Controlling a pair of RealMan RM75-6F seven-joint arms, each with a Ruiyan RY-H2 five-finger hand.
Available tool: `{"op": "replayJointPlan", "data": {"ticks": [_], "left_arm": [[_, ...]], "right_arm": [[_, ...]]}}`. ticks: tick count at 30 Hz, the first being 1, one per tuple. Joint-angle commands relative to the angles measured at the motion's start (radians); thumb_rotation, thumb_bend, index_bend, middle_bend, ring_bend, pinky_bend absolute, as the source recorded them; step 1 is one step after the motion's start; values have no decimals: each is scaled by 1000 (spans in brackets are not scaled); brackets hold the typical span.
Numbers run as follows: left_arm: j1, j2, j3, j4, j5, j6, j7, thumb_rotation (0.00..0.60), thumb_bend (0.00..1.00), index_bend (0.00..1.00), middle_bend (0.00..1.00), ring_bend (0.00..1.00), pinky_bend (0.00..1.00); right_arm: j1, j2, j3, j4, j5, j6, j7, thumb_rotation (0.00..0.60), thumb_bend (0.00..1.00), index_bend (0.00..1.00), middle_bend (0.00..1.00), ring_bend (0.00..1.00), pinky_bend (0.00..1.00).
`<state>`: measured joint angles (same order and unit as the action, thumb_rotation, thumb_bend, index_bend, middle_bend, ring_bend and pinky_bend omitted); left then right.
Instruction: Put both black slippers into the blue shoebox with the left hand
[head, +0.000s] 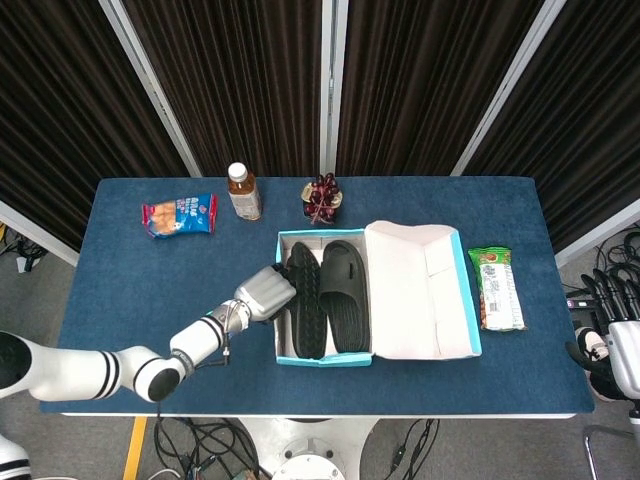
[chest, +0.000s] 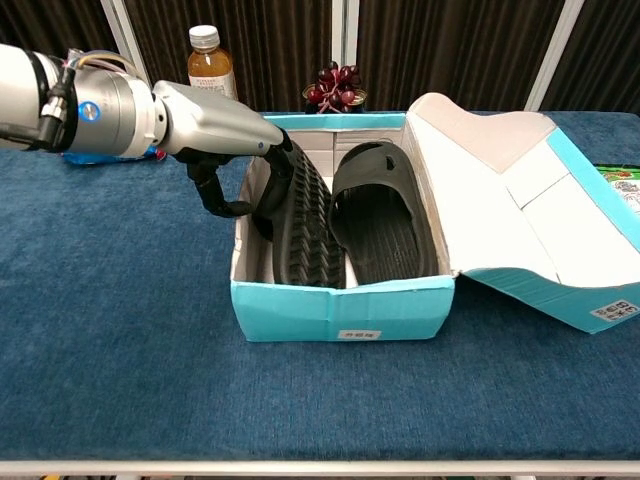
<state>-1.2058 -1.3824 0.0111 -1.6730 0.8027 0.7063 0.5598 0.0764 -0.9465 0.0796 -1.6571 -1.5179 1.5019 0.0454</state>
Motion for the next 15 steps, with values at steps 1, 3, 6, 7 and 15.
{"op": "replayJointPlan", "data": {"ticks": [1, 3, 6, 7, 15], "left_arm": [[4, -1, -2, -8, 3, 24, 1, 600, 446, 246, 209, 0, 159], [13, 10, -11, -21, 13, 50, -8, 600, 444, 246, 209, 0, 159], [51, 56, -40, -62, 47, 110, -61, 600, 440, 246, 208, 0, 159], [65, 73, -48, -74, 60, 126, -82, 600, 439, 246, 209, 0, 159], [284, 203, -77, -72, 170, 337, -335, 600, 359, 235, 207, 0, 162]], "right_arm": [[-1, 0, 0, -1, -1, 2, -1, 600, 101, 0, 33, 0, 0], [-2, 1, 1, -1, -1, 5, -1, 600, 101, 0, 33, 0, 0], [-4, 4, 3, 0, 3, 7, 2, 600, 101, 0, 33, 0, 0], [-4, 4, 3, 1, 4, 7, 3, 600, 101, 0, 33, 0, 0], [-2, -11, 1, 34, 25, -18, 55, 600, 102, 0, 33, 0, 0]]}}
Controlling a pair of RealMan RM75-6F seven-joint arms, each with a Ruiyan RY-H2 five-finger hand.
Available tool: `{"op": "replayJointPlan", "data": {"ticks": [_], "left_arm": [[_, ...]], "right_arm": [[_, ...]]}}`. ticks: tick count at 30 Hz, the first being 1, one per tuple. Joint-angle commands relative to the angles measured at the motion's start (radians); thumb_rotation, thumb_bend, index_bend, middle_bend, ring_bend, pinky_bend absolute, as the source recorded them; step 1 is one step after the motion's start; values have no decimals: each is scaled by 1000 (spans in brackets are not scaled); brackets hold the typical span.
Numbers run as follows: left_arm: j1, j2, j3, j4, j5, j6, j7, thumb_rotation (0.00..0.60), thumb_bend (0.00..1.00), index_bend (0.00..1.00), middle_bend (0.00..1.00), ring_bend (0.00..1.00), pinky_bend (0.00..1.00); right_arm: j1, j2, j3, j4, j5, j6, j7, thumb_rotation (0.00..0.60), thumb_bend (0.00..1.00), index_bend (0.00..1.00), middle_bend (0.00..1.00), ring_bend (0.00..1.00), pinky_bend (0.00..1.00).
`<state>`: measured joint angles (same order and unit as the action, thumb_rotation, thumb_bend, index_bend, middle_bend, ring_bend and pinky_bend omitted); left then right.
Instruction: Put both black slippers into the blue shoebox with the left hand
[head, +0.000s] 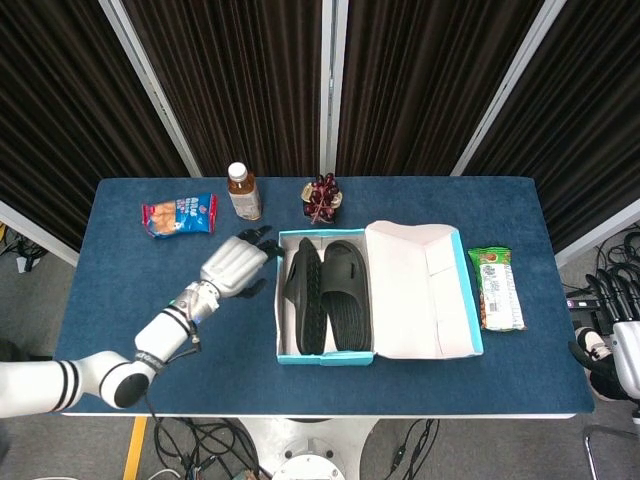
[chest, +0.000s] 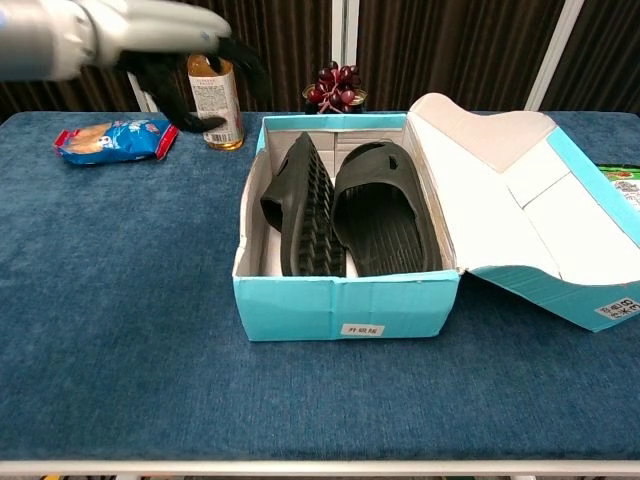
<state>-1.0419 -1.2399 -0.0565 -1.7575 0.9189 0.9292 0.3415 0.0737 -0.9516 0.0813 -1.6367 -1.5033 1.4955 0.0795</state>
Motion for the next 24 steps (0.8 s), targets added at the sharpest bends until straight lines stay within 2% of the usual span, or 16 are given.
{"op": "replayJointPlan", "data": {"ticks": [1, 3, 6, 13, 18, 24], "left_arm": [[154, 65, -4, 27, 60, 146, -142, 600, 315, 235, 207, 0, 162], [235, 65, 11, 73, 71, 224, -193, 600, 217, 232, 200, 0, 163], [350, 61, 45, 136, 85, 327, -237, 600, 137, 229, 189, 0, 163], [593, 57, 113, 194, 166, 557, -318, 600, 124, 228, 172, 0, 158], [726, 64, 147, 149, 231, 690, -313, 600, 125, 228, 171, 0, 156], [818, 51, 171, 106, 307, 750, -288, 600, 125, 228, 171, 0, 154]], "right_arm": [[2, -8, -1, 20, 16, -18, 34, 600, 103, 0, 33, 0, 0], [6, -11, -1, 35, 26, -36, 64, 600, 106, 0, 34, 0, 0], [14, -22, -2, 58, 29, -59, 107, 600, 107, 0, 34, 0, 0], [20, -51, -16, 81, -12, -57, 174, 600, 108, 0, 36, 0, 0], [2, -80, -29, 74, -22, -30, 140, 600, 109, 0, 43, 0, 0], [-20, -96, -37, 56, -22, -1, 110, 600, 108, 0, 48, 0, 0]]}}
